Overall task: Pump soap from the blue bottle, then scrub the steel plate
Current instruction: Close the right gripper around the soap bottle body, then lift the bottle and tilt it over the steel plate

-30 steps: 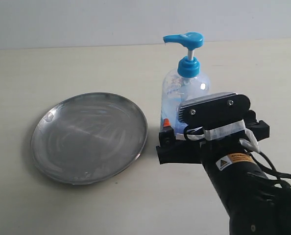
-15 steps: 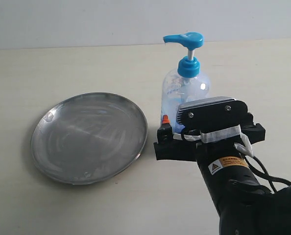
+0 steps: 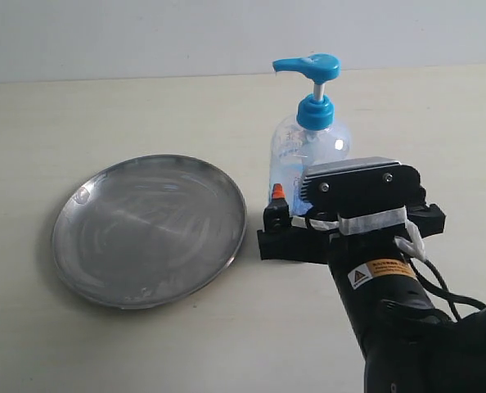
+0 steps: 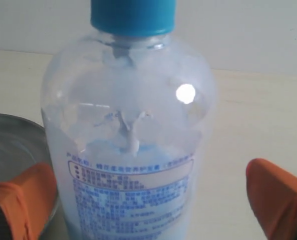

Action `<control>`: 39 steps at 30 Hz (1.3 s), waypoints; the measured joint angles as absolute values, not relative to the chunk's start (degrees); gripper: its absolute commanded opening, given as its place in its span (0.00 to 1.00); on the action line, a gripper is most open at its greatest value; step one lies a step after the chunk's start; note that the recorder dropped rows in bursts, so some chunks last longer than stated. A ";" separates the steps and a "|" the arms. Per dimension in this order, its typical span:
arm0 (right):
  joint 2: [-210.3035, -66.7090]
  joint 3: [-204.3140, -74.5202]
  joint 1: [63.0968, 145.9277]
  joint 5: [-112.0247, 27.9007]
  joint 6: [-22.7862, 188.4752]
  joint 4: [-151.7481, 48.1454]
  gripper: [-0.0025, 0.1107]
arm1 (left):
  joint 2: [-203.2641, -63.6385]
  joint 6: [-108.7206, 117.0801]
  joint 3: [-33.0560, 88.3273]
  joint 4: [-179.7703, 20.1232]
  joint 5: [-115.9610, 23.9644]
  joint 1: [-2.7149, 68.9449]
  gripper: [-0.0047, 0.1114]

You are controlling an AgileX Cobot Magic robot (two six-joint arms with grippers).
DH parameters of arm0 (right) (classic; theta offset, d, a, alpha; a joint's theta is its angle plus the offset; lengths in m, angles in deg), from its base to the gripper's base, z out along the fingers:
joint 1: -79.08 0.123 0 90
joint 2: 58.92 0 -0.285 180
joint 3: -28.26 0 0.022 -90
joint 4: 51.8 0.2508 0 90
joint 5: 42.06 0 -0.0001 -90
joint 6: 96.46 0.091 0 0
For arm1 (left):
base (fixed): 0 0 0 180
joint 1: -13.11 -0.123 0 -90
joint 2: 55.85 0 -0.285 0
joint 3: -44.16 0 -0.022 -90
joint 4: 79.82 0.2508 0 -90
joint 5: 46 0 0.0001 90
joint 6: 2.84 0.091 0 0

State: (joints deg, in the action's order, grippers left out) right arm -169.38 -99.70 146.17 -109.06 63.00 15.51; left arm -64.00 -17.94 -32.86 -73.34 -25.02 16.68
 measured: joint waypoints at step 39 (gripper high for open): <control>-172.58 -106.82 137.28 -103.45 61.91 8.93 0.34 | -64.00 -17.94 -32.86 -73.34 -25.02 16.68 0.04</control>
